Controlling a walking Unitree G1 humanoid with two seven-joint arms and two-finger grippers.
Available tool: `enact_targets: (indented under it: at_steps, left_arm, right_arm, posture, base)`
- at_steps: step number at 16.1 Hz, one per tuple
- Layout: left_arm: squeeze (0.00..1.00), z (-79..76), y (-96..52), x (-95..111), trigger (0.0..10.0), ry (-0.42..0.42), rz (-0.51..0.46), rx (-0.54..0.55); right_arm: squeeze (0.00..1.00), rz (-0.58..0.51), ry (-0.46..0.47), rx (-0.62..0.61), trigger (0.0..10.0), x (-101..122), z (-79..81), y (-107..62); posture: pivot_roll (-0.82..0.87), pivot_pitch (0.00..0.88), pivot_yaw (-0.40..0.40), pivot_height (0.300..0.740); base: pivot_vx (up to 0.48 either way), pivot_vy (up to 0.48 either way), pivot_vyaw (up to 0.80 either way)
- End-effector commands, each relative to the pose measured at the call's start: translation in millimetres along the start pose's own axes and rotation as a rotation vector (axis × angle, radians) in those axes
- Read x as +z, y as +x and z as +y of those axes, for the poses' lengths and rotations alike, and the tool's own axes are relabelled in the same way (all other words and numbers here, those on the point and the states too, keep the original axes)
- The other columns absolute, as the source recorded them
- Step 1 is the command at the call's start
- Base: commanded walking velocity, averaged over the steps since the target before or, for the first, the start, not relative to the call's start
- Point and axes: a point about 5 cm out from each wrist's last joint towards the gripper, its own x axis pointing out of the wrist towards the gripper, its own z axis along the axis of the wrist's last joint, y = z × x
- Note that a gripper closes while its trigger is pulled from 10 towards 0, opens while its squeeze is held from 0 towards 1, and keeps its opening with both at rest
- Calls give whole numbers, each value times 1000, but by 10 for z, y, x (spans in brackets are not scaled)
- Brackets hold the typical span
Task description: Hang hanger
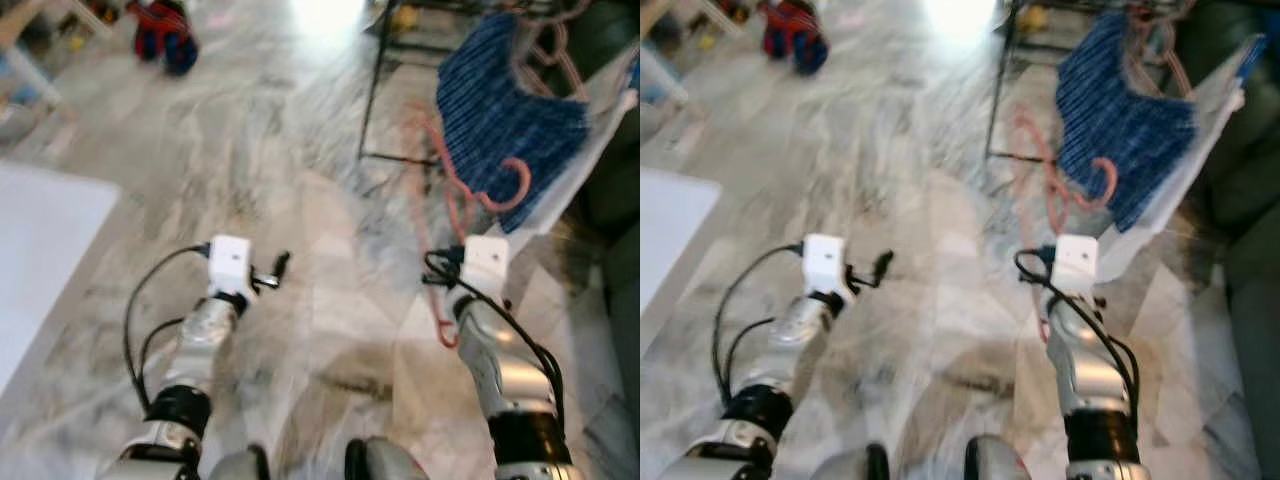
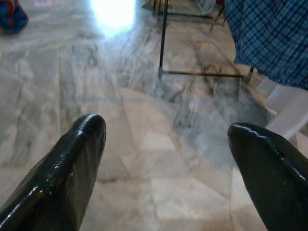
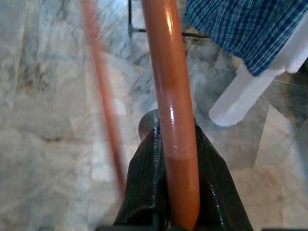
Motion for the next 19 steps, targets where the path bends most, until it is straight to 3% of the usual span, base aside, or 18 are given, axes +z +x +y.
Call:
enact_targets:
  at_steps: [1, 16, 19]
  left_arm:
    - [0, -111, 10, -35, 10000, -12, 14, -31]
    - [0, -195, 28, -89, 10000, -7, 46, -76]
    - [0, -200, 16, -101, 10000, -2, 49, -88]
  right_arm:
    - [0, 34, 6, -37, 10000, -68, -115, 15]
    - [0, 47, 75, -61, 10000, 119, -87, 266]
    - [0, 54, 72, -40, 10000, 113, -17, 284]
  posture:
    - [-64, 187, -23, 740]
    - [-39, 124, -16, 740]
    - [-33, 126, -17, 740]
  base:
    - [390, 0, 0]
    - [392, 0, 0]
    - [415, 160, 0]
